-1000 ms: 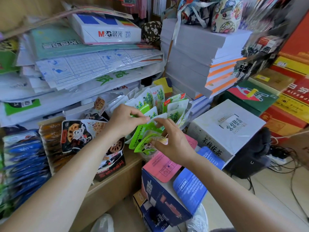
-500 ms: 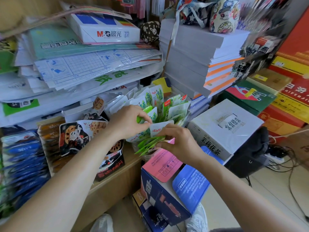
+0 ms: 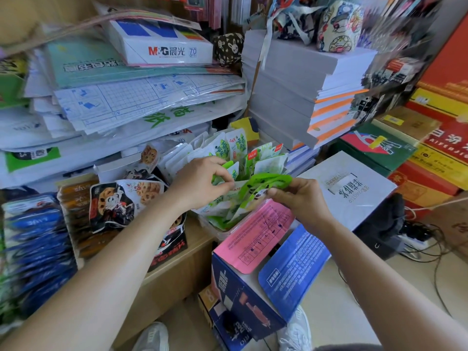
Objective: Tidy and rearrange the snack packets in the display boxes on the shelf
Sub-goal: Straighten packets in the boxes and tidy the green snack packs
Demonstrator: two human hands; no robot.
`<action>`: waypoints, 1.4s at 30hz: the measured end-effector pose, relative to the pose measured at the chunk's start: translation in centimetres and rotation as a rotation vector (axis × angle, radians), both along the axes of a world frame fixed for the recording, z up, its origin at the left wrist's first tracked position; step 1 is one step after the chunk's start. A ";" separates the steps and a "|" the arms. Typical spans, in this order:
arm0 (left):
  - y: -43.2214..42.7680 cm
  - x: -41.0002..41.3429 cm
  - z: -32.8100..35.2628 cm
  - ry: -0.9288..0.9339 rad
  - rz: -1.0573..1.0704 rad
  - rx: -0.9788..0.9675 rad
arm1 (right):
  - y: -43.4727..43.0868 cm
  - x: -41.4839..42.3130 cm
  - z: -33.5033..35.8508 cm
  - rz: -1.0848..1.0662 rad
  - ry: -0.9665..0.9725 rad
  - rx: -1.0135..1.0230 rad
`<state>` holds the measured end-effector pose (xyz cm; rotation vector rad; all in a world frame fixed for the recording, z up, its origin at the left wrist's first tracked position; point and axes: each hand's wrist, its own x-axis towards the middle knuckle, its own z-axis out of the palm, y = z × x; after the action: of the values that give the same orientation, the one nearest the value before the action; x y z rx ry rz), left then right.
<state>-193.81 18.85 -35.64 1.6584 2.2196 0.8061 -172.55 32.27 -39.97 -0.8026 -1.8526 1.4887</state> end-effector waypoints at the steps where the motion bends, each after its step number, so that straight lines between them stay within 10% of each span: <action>1: -0.2 -0.1 0.0 0.004 0.021 0.033 | 0.2 -0.1 -0.2 -0.025 0.021 -0.050; 10: -3.7 -0.8 -0.5 0.135 0.175 0.386 | -0.1 -2.2 0.7 -0.036 0.212 -0.233; 30: -4.9 -1.9 -1.1 0.279 0.169 -0.170 | -1.5 -5.6 -0.9 -0.011 -0.373 0.644; 42: -4.8 -2.0 -1.1 0.018 0.240 0.198 | -1.9 -6.0 0.2 0.256 -0.328 0.394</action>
<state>-195.81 14.08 -36.71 1.5023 2.4528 1.1074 -178.54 30.36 -39.73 -0.6633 -2.4725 1.1201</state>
